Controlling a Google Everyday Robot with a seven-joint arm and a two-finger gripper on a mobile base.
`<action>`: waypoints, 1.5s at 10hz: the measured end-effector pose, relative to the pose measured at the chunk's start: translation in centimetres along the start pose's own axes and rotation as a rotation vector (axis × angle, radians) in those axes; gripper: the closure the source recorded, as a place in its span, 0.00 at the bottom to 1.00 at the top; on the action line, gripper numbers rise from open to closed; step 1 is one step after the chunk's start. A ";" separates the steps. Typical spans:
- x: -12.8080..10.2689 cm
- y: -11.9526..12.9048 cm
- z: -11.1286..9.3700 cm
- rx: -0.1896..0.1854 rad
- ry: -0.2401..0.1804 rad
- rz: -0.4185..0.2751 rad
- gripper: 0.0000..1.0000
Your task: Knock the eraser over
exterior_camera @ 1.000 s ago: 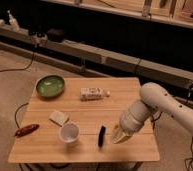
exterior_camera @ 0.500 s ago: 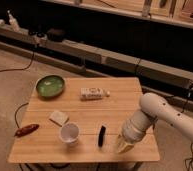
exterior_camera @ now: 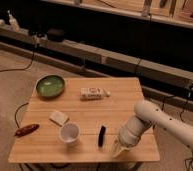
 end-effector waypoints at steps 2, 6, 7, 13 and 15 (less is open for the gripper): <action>0.2 -1.2 1.3 -0.009 -0.006 0.004 1.00; -0.4 -5.0 1.4 0.025 -0.036 -0.037 1.00; -0.6 -6.8 0.4 0.066 -0.042 -0.055 1.00; -5.5 -18.6 -17.5 0.599 -0.278 -0.171 1.00; -6.1 -18.9 -20.4 0.661 -0.337 -0.169 0.97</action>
